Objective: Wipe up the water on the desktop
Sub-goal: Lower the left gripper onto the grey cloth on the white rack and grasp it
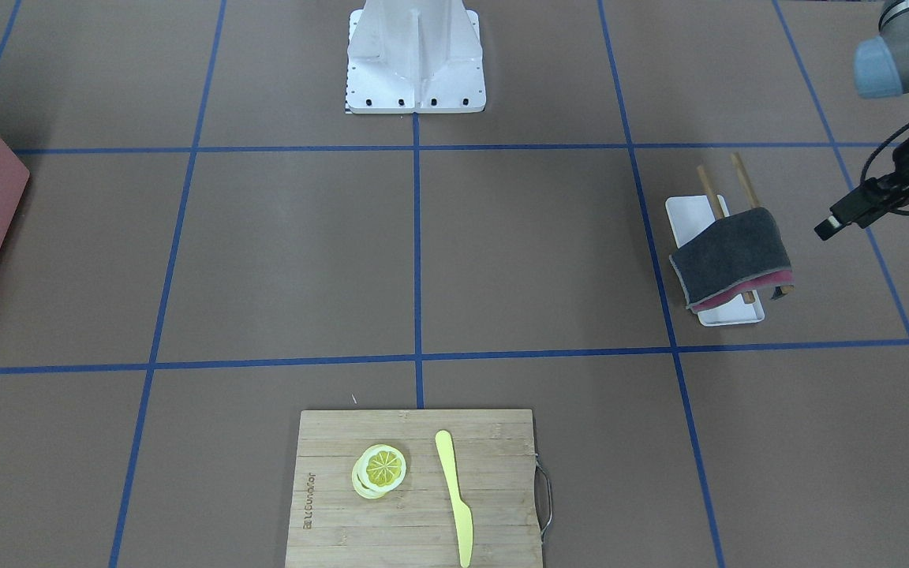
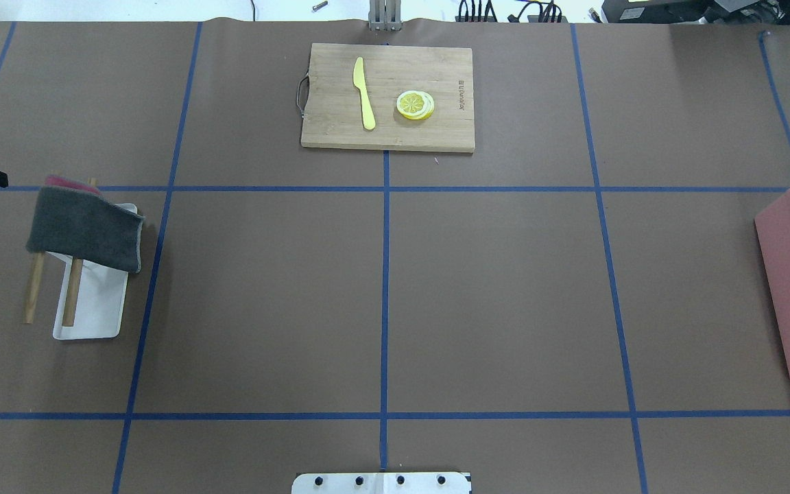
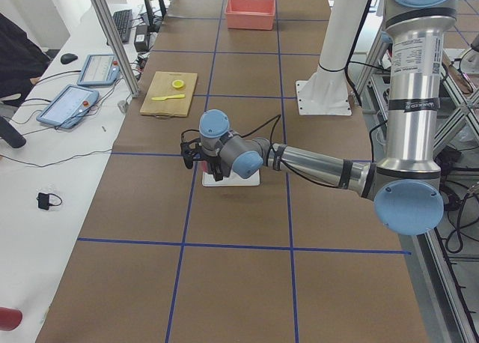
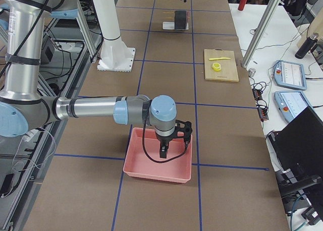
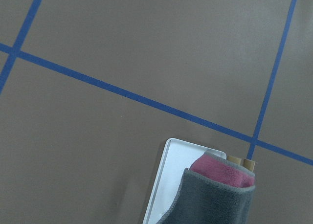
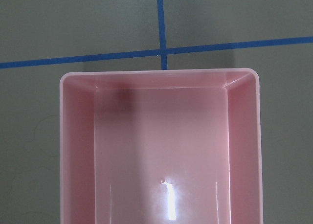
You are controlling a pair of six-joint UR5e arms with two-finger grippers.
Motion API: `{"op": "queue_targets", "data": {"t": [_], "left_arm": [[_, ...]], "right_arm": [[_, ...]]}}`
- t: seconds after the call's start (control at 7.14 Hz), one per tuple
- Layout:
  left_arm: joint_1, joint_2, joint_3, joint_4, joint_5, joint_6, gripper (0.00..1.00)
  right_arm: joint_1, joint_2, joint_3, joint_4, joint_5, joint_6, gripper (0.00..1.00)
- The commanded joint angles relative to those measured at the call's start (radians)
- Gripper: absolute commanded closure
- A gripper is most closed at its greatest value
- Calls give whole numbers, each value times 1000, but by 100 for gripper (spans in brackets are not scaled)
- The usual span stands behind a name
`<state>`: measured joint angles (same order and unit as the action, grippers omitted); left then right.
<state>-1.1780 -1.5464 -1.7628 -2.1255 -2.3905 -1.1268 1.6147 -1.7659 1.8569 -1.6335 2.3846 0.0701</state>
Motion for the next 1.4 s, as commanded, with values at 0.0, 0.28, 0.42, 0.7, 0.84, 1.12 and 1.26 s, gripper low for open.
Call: {"op": "queue_targets", "data": {"t": [0.0,0.28,0.42,0.7,0.84,1.12,1.26], "left_arm": [[57,-4,9,-54,19,-47,2],[81,-23,13,-53,19,-47,10],[81,-24,14,-53,19,-45,23],[83,-34,22,-53,19,-45,30],[83,-34,22,-53,19,-44,35],[83,-40,25,-51,13,-45,64],[83,-44,31,-53,13,-44,67]], "right_arm": [[1,0,-1,0,16,0,0],[-1,2,-1,0,18,0,0],[-1,6,-1,0,16,2,0],[-1,9,-1,-2,19,2,0],[-1,9,1,-3,22,2,0],[1,9,-1,-3,33,2,0],[-1,9,1,-3,33,2,0]]}}
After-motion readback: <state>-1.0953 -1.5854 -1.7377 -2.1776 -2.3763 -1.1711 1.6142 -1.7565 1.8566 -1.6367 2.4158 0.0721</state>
